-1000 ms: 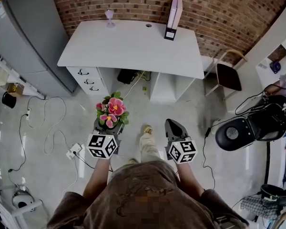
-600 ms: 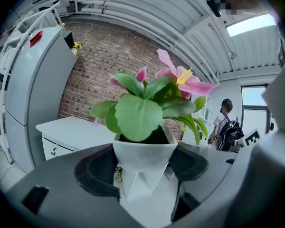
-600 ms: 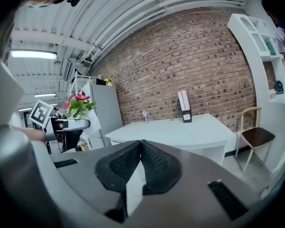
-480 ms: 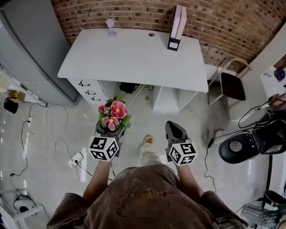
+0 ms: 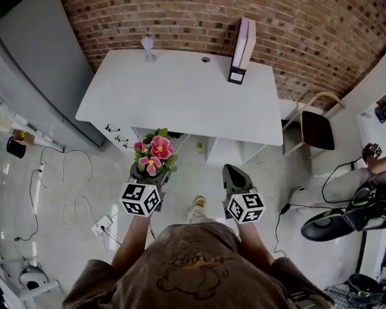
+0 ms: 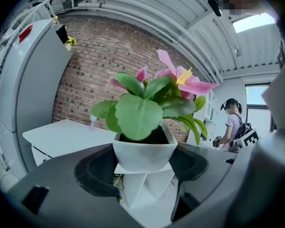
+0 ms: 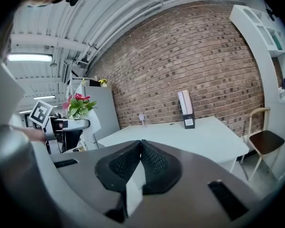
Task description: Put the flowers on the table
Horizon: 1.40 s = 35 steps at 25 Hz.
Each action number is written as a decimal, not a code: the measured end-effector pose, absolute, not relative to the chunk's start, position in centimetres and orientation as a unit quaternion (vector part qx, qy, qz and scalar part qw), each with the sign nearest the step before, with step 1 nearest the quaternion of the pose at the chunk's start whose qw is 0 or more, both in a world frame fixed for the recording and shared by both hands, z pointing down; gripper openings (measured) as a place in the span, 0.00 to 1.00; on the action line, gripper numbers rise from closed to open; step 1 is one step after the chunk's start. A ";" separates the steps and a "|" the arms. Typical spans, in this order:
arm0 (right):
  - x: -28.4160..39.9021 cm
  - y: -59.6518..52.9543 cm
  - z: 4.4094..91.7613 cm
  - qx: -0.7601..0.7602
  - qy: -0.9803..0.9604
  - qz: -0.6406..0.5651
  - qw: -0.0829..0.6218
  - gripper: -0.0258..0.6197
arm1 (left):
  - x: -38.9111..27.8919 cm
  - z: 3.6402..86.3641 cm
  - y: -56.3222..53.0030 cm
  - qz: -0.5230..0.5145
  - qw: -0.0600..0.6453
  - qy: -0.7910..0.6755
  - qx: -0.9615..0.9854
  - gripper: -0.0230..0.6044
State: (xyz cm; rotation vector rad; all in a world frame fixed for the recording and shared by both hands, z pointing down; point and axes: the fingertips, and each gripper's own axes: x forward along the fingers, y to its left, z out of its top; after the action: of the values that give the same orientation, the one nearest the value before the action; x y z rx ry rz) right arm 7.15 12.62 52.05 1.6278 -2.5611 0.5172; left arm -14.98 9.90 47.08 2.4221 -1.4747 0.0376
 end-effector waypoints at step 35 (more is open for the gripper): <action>9.1 -10.4 53.7 0.494 -0.849 0.181 0.040 0.05 | -11.6 49.0 -12.0 0.017 0.163 -0.527 0.834 0.59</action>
State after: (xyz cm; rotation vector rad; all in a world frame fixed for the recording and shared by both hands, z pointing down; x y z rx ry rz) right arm 9.14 -10.43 53.71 1.5147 -2.6025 0.5537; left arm -11.60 -12.03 48.97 2.3779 -1.5034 0.0489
